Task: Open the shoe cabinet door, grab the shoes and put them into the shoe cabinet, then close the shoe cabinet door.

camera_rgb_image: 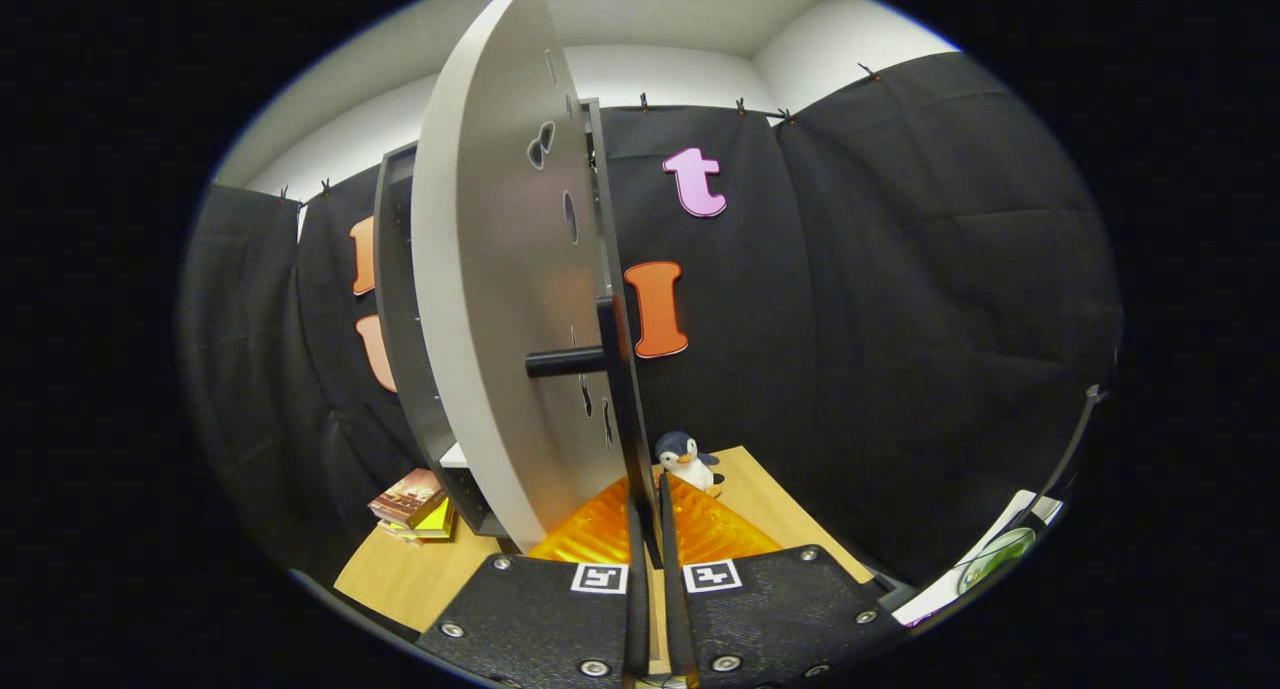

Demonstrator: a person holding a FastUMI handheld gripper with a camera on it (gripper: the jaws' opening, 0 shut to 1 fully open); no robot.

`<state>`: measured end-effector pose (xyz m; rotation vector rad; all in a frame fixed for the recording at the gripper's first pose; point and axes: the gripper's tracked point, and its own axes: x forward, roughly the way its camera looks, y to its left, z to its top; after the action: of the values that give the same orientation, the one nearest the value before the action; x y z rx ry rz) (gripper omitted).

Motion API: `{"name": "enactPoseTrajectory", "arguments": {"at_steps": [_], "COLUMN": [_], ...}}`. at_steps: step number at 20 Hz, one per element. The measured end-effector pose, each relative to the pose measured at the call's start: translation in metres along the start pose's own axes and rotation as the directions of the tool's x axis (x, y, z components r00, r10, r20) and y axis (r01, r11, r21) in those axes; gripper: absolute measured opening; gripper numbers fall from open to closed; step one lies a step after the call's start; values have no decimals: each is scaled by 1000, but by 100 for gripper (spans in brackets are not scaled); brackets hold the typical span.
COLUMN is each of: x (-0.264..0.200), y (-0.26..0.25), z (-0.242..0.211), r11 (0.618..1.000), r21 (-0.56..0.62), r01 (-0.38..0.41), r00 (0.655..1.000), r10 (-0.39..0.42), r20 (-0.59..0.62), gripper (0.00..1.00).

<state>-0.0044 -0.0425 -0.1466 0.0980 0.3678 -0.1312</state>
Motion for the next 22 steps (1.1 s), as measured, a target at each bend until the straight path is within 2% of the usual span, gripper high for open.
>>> {"name": "enactPoseTrajectory", "arguments": {"at_steps": [3, 5, 8, 10, 13, 16, 19, 22], "x": [-2, -9, -22, -32, -51, -64, -65, -58], "y": [-2, -7, -24, -22, -7, 16, 51, 73], "z": [1, 5, 8, 10, 15, 13, -9, -40], "r11": [1000, 1000, 995, 994, 998, 995, 987, 980], "r21": [-2, -12, -15, -6, -12, -91, -155, -165], "r01": [3, 20, 95, 106, 69, 27, -52, -112], "r00": [1000, 1000, 995, 993, 996, 997, 998, 992], "r10": [-3, -20, -94, -106, -68, -20, 57, 101], "r20": [-1, 11, 40, 50, 66, 77, 26, -73], "gripper": [7, 12, 16, 19, 29, 37, 49, 55]}}
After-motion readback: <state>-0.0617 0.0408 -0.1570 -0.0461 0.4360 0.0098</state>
